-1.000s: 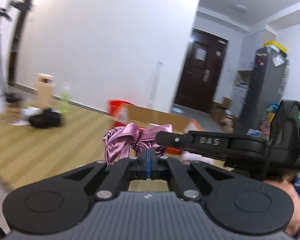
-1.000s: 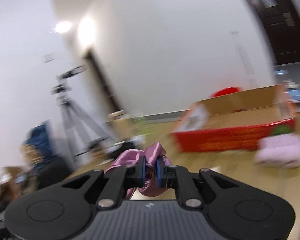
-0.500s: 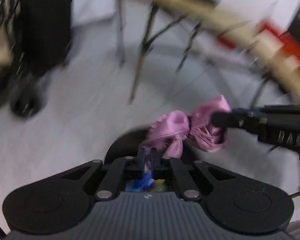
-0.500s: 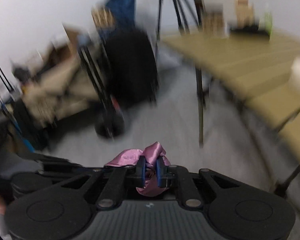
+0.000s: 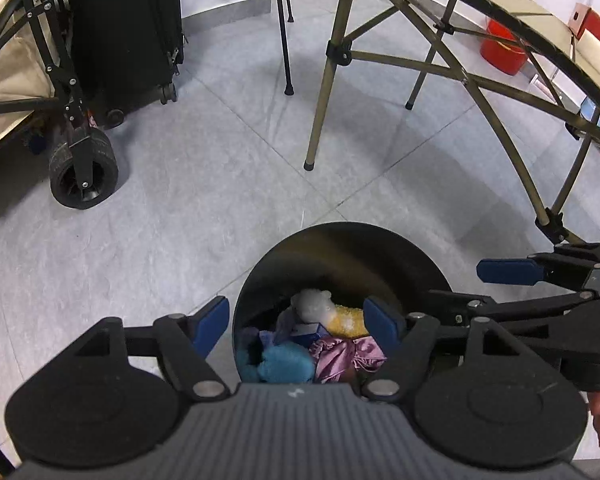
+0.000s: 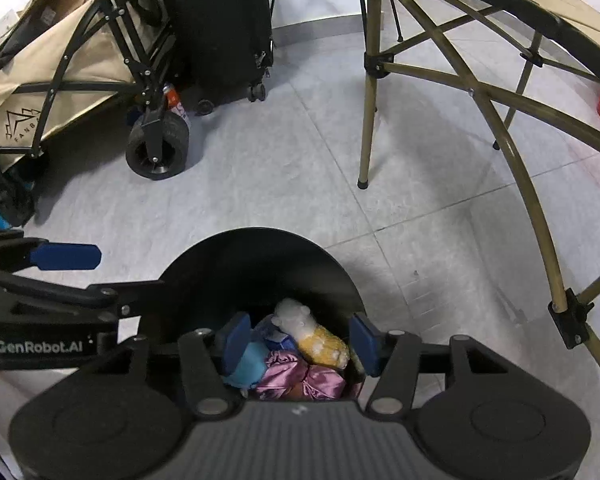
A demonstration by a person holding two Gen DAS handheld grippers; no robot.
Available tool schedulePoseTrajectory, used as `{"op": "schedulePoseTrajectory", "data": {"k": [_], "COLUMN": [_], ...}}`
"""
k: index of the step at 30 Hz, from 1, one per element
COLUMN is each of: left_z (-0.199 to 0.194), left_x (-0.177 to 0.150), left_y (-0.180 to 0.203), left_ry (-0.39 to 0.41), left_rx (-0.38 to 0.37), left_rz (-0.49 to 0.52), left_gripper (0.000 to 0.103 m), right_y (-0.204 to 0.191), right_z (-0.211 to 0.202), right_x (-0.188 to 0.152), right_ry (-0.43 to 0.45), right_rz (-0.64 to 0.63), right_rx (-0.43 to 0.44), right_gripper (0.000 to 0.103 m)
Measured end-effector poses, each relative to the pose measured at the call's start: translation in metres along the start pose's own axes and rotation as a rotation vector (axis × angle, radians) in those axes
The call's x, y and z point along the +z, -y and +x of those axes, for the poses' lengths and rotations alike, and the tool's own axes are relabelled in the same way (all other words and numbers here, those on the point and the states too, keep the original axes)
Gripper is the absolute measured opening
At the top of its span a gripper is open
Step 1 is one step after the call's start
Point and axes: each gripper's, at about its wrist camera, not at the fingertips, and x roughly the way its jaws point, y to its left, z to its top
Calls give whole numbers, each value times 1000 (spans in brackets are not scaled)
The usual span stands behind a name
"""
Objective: Collect trash
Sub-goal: 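Carry the purple scrunchie over the black bin and open both grippers, then move both open grippers back toward the white foam pieces, then grasp the round white foam puck with the left gripper while the right gripper grasps the white foam wedge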
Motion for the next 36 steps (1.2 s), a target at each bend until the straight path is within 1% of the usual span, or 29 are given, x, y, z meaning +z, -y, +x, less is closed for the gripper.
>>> {"op": "schedulePoseTrajectory", "data": {"k": [4, 7, 9, 12, 15, 16, 17, 20, 21, 23, 24, 26, 28, 30, 32, 33, 35, 36], "left_z": [-1, -2, -7, -27, -56, -66, -76, -106, -114, -129, -133, -138, -137, -130, -115, -105, -82, -70], "left_x": [0, 1, 2, 6, 13, 17, 20, 34, 37, 45, 48, 57, 65, 73, 86, 93, 111, 120], "left_y": [5, 6, 9, 18, 36, 42, 48, 70, 78, 103, 119, 149, 179, 205, 228, 237, 252, 259], "left_ry": [9, 19, 44, 138, 262, 297, 328, 411, 438, 501, 521, 551, 574, 599, 608, 606, 591, 575], "left_rx": [8, 12, 23, 20, -1, -22, -53, -185, -216, -286, -312, -343, -357, -354, -320, -296, -247, -220], "left_rz": [7, 14, 16, 19, 55, 64, 64, 79, 90, 139, 168, 224, 276, 323, 350, 358, 377, 371], "left_gripper": [78, 78, 78, 78, 79, 82, 82, 83, 83, 85, 85, 85, 85, 85, 85, 85, 85, 85], "right_y": [10, 15, 18, 22, 35, 41, 47, 78, 91, 118, 132, 162, 190, 219, 249, 261, 285, 298], "right_z": [6, 3, -3, -18, -49, -62, -77, -126, -145, -179, -194, -221, -241, -253, -259, -257, -248, -238], "right_x": [4, 4, 6, 10, 17, 19, 20, 19, 16, 9, 4, -9, -20, -29, -32, -27, -17, -8], "right_ry": [-1, 14, 37, 88, 172, 205, 246, 374, 424, 527, 583, 692, 773, 830, 835, 826, 785, 744], "right_rz": [14, 29, 32, 30, 57, 71, 86, 157, 184, 236, 264, 336, 413, 492, 545, 548, 554, 552], "right_rx": [-9, -8, -13, -14, -14, -10, 1, 38, 57, 71, 60, 11, -61, -149, -261, -299, -356, -371], "right_gripper": [62, 62, 62, 62, 61, 60, 59, 59, 60, 60, 61, 62, 62, 65, 65, 66, 68, 68]}}
